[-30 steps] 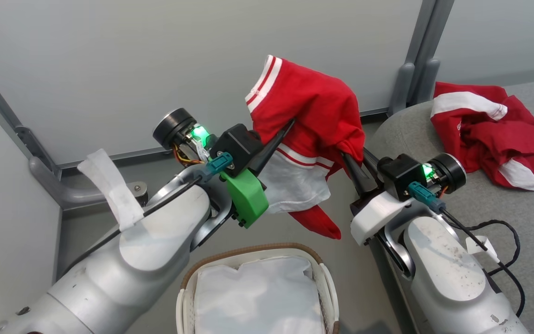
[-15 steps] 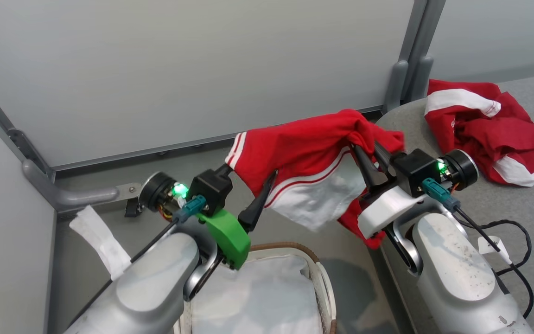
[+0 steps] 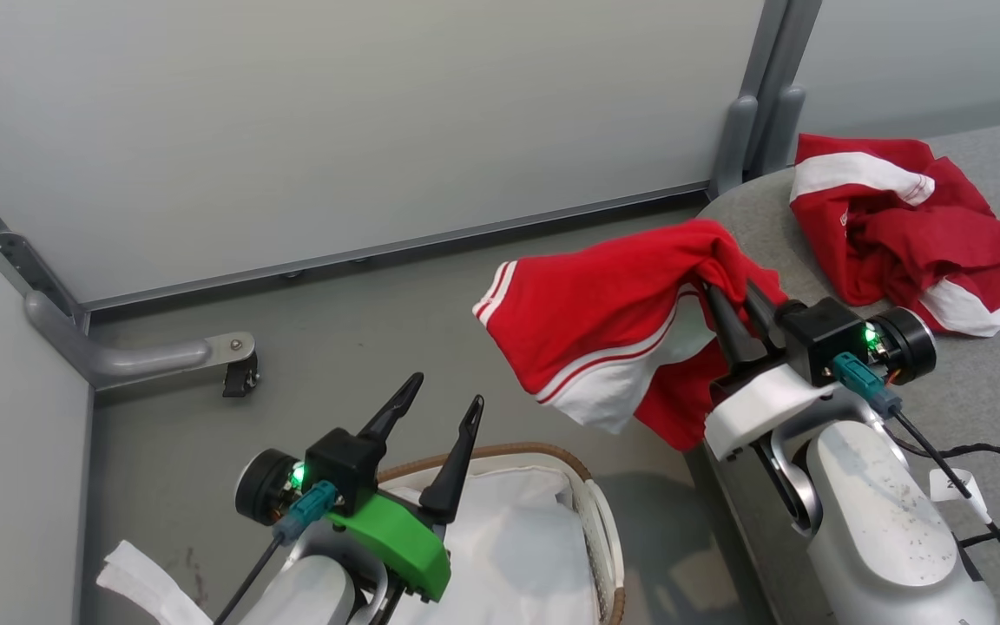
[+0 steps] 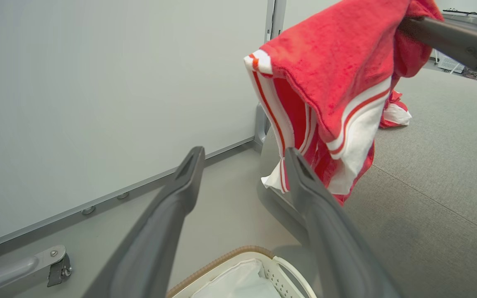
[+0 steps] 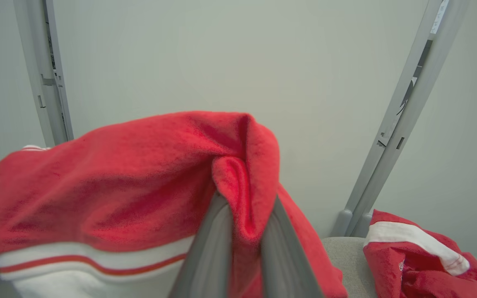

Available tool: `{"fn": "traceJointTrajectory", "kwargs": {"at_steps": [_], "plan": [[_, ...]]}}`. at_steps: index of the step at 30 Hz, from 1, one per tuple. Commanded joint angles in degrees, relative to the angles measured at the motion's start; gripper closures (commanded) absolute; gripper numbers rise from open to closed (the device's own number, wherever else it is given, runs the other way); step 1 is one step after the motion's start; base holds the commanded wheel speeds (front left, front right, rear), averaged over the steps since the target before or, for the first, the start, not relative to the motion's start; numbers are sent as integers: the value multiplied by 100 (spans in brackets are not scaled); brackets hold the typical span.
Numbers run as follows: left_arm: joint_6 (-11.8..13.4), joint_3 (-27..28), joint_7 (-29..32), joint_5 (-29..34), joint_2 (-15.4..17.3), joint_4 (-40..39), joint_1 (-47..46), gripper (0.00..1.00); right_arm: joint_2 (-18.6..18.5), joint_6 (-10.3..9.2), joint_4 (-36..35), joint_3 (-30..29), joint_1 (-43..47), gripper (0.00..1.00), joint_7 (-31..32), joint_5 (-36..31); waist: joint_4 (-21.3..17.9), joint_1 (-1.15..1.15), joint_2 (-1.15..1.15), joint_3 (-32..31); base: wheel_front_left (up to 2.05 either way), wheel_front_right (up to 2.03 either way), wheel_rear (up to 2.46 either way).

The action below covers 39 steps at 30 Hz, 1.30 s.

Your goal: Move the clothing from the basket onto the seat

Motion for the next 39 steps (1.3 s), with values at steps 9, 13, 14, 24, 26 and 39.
{"fn": "traceJointTrajectory", "kwargs": {"at_steps": [9,13,14,24,26,39], "plan": [[-230,552,-3,501,-298,26,496,0,-15,-8,-50,-311,148,100,-13,-173,-69,0,0,97,0,0,0],[-276,693,-4,636,-414,39,492,0,-16,-8,-12,-354,121,100,-13,-185,-166,0,0,155,0,0,0],[-287,722,-3,667,-446,27,465,0,-16,-8,4,-367,85,100,-13,-193,-206,0,0,175,0,0,0],[-333,893,-4,904,-592,-158,267,0,-14,-8,-64,-480,-228,100,-13,-333,-984,0,0,608,0,0,0],[-337,933,-4,940,-592,-158,237,0,-13,-8,-83,-533,-262,100,-13,-367,-1188,0,0,702,0,0,0],[-340,788,-4,971,-481,-175,52,0,-11,-8,-159,-947,-257,100,-13,-448,-2013,0,0,1097,0,0,0]]}}
